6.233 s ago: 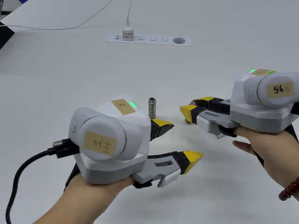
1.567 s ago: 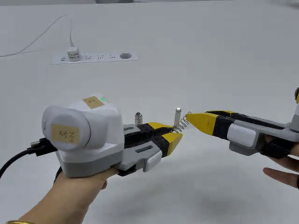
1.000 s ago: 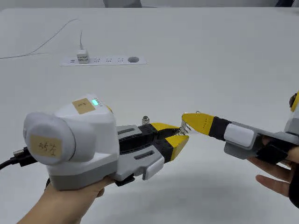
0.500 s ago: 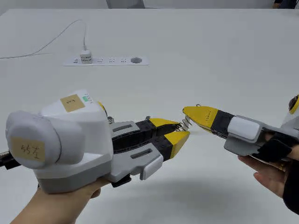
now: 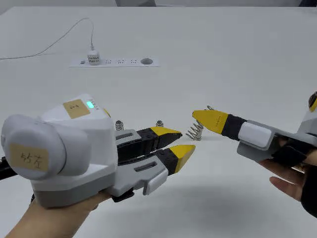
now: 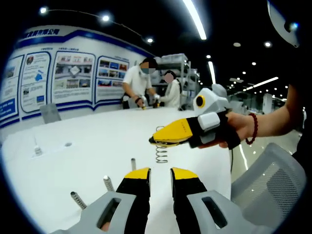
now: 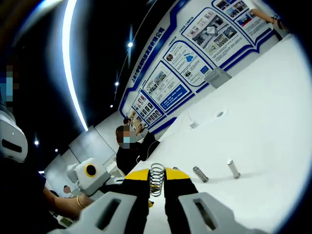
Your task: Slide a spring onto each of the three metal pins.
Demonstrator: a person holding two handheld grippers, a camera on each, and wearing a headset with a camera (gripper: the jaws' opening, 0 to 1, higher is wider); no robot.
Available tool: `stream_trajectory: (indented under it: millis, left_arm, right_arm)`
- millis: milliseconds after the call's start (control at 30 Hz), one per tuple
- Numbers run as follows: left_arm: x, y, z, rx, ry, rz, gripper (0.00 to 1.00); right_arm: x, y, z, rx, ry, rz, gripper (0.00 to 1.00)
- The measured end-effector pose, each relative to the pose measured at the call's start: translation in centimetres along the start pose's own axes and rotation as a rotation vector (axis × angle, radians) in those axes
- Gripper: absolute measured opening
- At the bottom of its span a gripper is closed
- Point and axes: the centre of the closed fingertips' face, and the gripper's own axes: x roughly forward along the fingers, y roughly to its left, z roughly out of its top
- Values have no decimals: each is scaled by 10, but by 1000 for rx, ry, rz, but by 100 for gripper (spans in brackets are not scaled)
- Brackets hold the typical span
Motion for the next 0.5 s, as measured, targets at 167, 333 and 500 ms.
stream_trajectory:
  millis: [167, 333, 500]
  left_arm:
    - [-7, 3, -8, 17, 39, 26, 23]
    - [-17, 8, -16, 53, 78, 63, 28]
    - [-26, 15, -22, 61, 108, 106, 34]
  right_arm:
    - [1, -1, 4, -59, 4, -17, 11]
    - [2, -6, 9, -130, 7, -45, 11]
    - [4, -12, 11, -207, 29, -84, 11]
